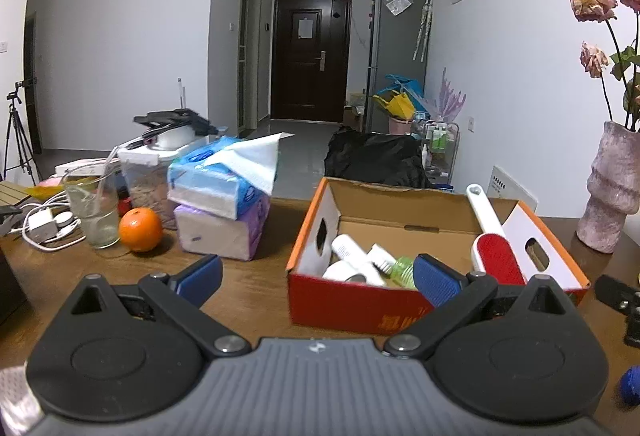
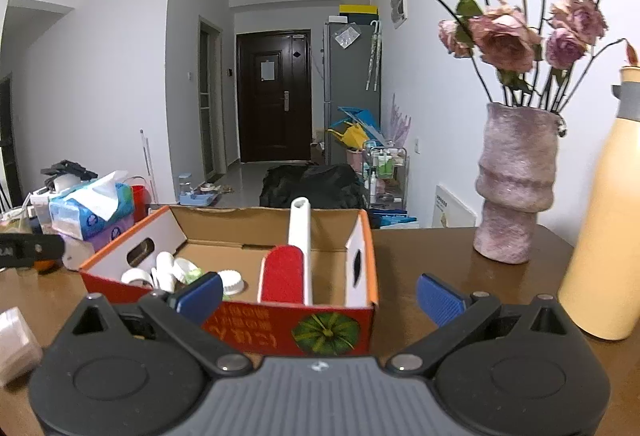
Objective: Organize rigid objects
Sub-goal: 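Move the right gripper to the blue cap and grasp it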
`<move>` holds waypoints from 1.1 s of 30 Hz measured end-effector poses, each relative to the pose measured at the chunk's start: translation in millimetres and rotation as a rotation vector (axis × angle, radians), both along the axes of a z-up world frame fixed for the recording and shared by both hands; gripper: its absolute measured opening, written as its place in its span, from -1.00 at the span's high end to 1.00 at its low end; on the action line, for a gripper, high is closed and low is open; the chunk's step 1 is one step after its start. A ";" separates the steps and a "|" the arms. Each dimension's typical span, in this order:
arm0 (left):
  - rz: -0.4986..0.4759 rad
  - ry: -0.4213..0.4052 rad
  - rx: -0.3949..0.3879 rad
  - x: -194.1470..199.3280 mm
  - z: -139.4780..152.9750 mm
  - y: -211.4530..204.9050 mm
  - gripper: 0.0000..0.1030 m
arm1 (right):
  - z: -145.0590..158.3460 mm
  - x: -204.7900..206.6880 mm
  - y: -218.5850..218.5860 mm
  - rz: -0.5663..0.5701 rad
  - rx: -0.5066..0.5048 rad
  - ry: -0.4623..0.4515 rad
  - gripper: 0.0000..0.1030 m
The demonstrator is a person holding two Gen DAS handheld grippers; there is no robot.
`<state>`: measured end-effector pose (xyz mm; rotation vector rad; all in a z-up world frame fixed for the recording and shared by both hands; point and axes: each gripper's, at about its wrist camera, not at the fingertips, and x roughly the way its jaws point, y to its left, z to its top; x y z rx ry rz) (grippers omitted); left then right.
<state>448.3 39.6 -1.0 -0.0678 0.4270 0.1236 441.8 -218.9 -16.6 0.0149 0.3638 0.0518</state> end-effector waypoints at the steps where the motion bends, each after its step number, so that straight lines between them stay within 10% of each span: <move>1: 0.003 0.000 0.001 -3.2 -0.7 1.5 -1.00 | -1.2 -3.3 -1.8 -0.002 -0.002 0.001 -1.00; 33: 0.071 0.065 0.005 -95.9 -33.9 33.0 -1.00 | -66.5 -75.0 -83.4 -0.159 -0.019 0.198 -1.00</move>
